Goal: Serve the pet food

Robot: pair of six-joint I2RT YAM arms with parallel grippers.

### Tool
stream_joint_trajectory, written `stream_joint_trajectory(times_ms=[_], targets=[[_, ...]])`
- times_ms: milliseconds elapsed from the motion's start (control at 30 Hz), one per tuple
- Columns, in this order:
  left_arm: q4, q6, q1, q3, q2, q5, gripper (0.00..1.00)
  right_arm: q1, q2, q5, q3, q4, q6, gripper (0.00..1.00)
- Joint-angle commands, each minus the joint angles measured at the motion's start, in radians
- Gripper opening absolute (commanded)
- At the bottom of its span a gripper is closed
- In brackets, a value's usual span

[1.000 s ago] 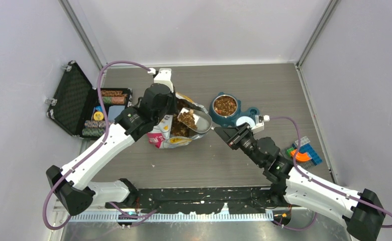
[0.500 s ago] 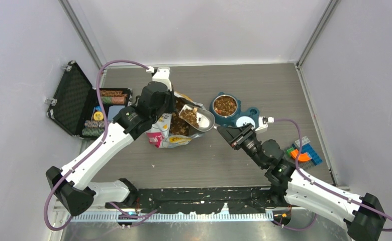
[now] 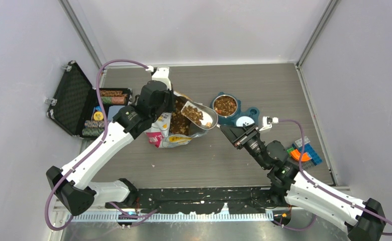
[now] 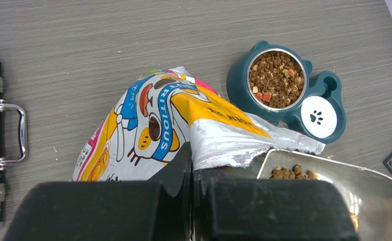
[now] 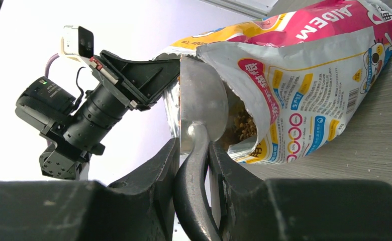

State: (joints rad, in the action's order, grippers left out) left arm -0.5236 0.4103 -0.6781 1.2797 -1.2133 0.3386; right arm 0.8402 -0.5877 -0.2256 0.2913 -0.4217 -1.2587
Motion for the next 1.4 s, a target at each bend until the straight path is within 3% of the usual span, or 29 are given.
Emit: stream_joint_trajectory(times_ms=[0,1367], targets=[[0.084,-0.012,0.012,0.064,0.015,0.011,0.0,-0.01,0.038,-0.032,0.025,-0.032,0.002,0.05],[0.072,-0.015,0.026,0.086,-0.016,-0.001,0.0,-0.081,0.214,0.005,0.103,0.158,-0.004,0.05]])
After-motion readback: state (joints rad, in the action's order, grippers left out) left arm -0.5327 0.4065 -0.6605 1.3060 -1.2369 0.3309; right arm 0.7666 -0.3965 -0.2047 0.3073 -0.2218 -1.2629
